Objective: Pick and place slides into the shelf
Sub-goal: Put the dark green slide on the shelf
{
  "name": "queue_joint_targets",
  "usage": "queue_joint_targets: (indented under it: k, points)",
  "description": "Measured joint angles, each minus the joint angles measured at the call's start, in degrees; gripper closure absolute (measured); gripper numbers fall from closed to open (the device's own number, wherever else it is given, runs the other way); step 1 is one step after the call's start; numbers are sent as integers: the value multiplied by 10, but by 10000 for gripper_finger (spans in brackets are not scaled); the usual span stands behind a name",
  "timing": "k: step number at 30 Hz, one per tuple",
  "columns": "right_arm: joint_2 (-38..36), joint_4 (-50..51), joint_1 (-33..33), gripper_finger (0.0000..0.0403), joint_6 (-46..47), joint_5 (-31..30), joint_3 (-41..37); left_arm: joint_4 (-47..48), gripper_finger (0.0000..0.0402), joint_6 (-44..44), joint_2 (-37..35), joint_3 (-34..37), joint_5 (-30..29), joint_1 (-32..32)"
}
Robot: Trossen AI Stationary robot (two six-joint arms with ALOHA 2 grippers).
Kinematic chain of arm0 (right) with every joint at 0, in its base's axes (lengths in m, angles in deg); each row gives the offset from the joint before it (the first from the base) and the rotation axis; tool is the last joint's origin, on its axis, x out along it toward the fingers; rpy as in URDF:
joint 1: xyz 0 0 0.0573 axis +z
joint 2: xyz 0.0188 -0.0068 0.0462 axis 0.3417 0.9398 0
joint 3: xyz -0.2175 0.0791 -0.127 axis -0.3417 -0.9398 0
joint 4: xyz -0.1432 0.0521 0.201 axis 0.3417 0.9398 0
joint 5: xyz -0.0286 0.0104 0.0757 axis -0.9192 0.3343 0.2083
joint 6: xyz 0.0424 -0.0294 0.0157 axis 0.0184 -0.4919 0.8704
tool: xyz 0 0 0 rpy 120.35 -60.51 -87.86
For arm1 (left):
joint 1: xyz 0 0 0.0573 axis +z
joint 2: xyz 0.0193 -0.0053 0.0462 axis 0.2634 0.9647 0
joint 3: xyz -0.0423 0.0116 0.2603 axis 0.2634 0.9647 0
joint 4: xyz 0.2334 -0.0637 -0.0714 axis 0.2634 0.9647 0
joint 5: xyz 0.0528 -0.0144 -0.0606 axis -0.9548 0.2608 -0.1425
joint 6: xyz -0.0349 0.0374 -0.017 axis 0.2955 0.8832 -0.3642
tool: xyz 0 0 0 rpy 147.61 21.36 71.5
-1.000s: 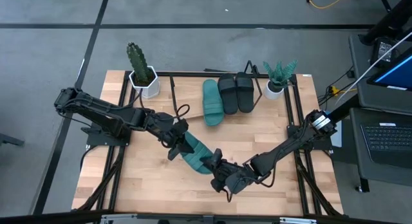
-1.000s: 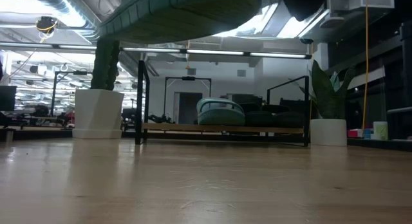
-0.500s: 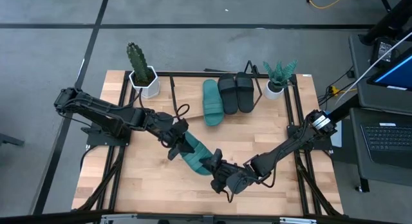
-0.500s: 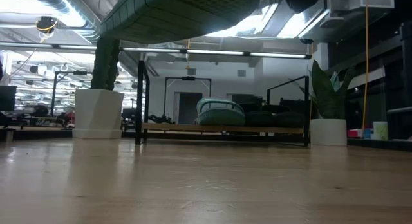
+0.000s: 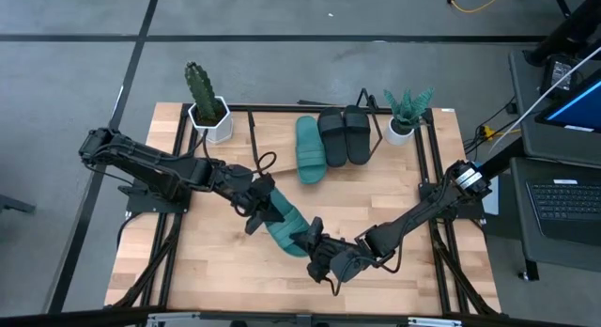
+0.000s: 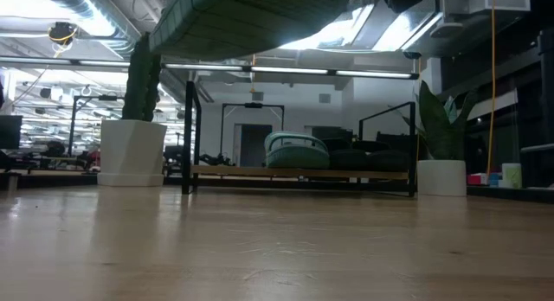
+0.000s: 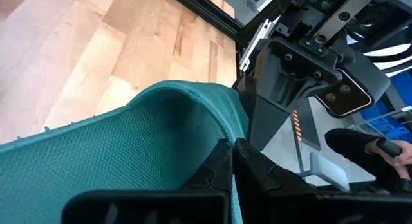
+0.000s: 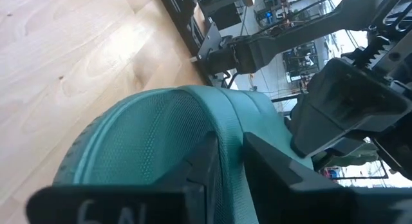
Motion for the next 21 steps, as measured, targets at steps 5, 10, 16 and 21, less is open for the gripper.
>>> queue_joint_targets:
  k: [5, 10, 16, 21]
  points:
    - [0, 0, 0, 336, 1, 0, 0, 0, 401, 3, 0, 0, -2, 0]
    - [0, 0, 0, 374, 15, 0, 0, 0, 401, 3, 0, 0, -3, 0]
    - [0, 0, 0, 390, 28, 1, 0, 0, 390, 28, 1, 1, -7, -1]
    - [0, 1, 0, 391, 30, 1, 0, -1, 353, 63, 0, 1, -13, -1]
